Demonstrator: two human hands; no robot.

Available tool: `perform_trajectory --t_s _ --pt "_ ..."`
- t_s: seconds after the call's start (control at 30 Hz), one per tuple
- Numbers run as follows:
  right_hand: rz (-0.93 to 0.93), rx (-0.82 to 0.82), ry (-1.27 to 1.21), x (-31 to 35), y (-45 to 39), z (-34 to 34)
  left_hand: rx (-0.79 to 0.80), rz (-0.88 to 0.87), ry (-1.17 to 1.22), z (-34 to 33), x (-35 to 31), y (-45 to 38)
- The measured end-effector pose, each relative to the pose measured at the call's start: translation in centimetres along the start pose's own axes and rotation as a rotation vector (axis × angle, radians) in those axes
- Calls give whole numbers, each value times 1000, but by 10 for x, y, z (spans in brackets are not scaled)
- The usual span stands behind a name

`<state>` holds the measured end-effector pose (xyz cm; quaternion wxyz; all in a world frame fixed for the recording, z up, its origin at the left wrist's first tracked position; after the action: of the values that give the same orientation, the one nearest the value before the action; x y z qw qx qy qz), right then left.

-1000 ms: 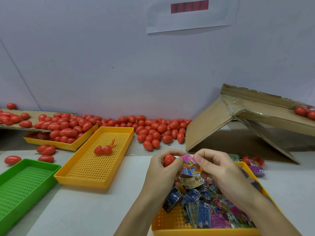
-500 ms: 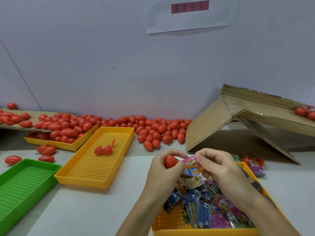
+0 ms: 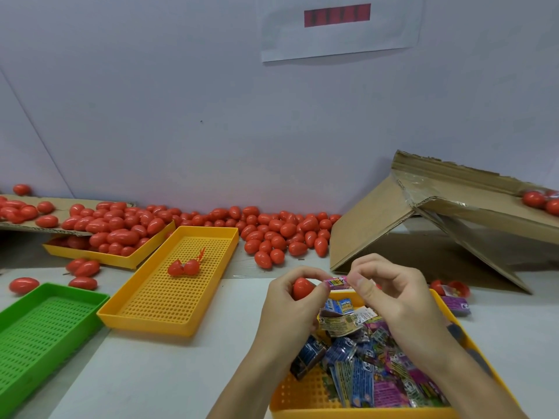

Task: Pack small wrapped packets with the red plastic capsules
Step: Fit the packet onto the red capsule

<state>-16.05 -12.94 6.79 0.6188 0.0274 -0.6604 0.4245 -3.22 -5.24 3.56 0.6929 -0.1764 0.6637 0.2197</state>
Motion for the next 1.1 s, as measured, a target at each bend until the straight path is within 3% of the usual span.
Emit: perform_trajectory --t_s 0.43,0.63,0.8,1.1 --pt "25 -41 45 3 2 3 -10 32 66 2 1 0" --pt "-34 7 36 -8 0 -3 -10 -60 10 3 -10 2" --pt "-157 98 -93 -23 3 -7 -8 -89 -12 2 -13 3" --pt "-191 83 -240 -30 2 -6 -143 -217 -119 9 -21 7"
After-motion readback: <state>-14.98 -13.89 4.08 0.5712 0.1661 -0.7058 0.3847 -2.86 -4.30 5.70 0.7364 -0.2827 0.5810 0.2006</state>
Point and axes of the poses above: each hand's wrist, its own y-axis away from the middle knuckle, its own z-axis out of the back of the hand, x = y × z, the point moved 9 cm from there along -y, towards the middle knuckle, and after that the axes turned 9 degrees about z, right-handed, at the moved point
